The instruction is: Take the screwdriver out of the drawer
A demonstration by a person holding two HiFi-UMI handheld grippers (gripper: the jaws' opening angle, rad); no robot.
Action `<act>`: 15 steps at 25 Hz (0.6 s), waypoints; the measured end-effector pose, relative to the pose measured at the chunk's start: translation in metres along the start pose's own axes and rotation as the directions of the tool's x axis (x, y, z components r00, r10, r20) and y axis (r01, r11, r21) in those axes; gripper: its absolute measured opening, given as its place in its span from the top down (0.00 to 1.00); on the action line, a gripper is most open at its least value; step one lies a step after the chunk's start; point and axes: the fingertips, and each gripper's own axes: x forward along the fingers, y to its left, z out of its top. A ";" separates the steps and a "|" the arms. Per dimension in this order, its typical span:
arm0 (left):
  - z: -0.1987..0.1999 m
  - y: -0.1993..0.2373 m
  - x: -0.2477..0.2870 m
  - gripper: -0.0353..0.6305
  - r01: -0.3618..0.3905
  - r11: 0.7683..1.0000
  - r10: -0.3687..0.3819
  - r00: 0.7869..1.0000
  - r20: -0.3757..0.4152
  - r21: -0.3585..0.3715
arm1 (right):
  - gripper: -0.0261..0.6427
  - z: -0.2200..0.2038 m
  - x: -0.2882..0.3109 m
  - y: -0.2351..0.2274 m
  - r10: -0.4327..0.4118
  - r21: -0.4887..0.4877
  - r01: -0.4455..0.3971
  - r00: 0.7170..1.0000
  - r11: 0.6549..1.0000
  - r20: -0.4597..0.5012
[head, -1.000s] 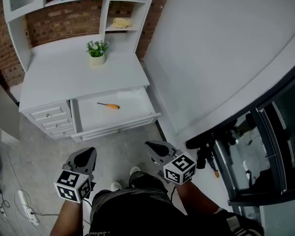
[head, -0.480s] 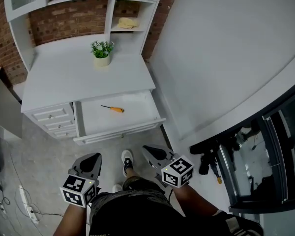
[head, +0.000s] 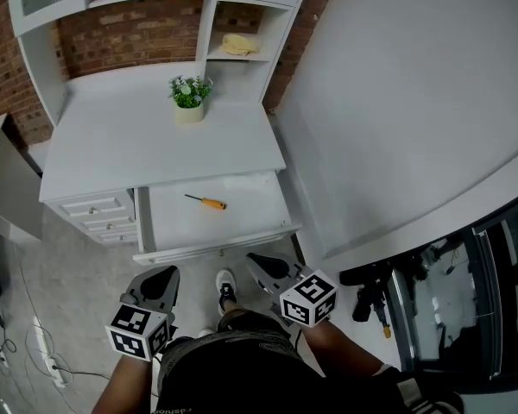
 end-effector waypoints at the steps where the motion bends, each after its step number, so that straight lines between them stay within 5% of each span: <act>1: 0.003 0.003 0.005 0.92 -0.004 1.000 0.004 1.000 0.001 0.000 | 0.95 0.003 0.004 -0.004 0.004 -0.002 -0.004 1.000 1.000 -0.003; 15: 0.036 0.044 0.060 0.92 -0.067 0.997 0.067 0.998 -0.017 -0.032 | 0.95 0.034 0.057 -0.063 0.061 -0.030 -0.063 0.996 0.998 -0.057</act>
